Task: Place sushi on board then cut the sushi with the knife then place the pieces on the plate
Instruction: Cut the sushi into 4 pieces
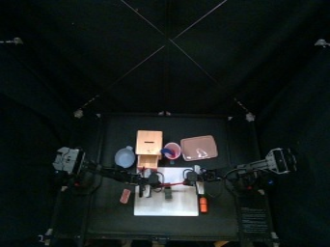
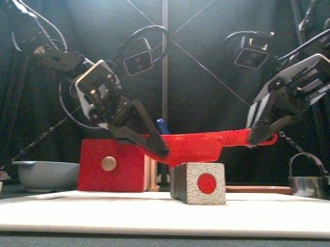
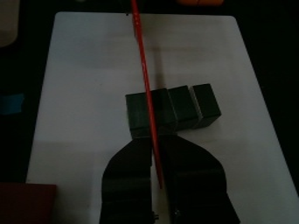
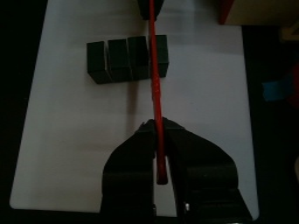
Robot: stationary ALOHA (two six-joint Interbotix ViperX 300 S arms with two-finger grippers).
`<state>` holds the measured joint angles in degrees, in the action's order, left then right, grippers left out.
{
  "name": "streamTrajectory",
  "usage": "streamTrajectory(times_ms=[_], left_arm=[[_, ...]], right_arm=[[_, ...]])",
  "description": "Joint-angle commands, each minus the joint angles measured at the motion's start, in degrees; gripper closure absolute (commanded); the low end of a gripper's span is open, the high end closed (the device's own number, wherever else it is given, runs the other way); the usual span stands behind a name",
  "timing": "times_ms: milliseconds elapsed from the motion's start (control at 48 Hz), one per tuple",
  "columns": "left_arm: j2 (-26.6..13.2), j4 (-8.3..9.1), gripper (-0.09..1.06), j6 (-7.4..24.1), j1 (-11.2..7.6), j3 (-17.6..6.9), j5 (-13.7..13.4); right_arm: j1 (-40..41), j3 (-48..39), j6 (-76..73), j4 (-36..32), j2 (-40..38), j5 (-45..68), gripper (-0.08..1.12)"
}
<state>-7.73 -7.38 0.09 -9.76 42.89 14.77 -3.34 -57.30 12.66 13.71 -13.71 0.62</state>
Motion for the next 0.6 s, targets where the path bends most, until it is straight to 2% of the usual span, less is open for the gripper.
streamTrajectory(times_ms=[21, 604], left_arm=[[0.35, 0.18, 0.6, 0.0, -1.32, -0.26, -0.18], [-1.76, 0.09, 0.6, 0.0, -1.58, -1.23, -0.44]], right_arm=[[0.62, 0.7, 0.18, 0.0, -0.7, 0.09, 0.61], [1.41, 0.62, 0.18, -0.09, 0.53, 0.09, 0.62]])
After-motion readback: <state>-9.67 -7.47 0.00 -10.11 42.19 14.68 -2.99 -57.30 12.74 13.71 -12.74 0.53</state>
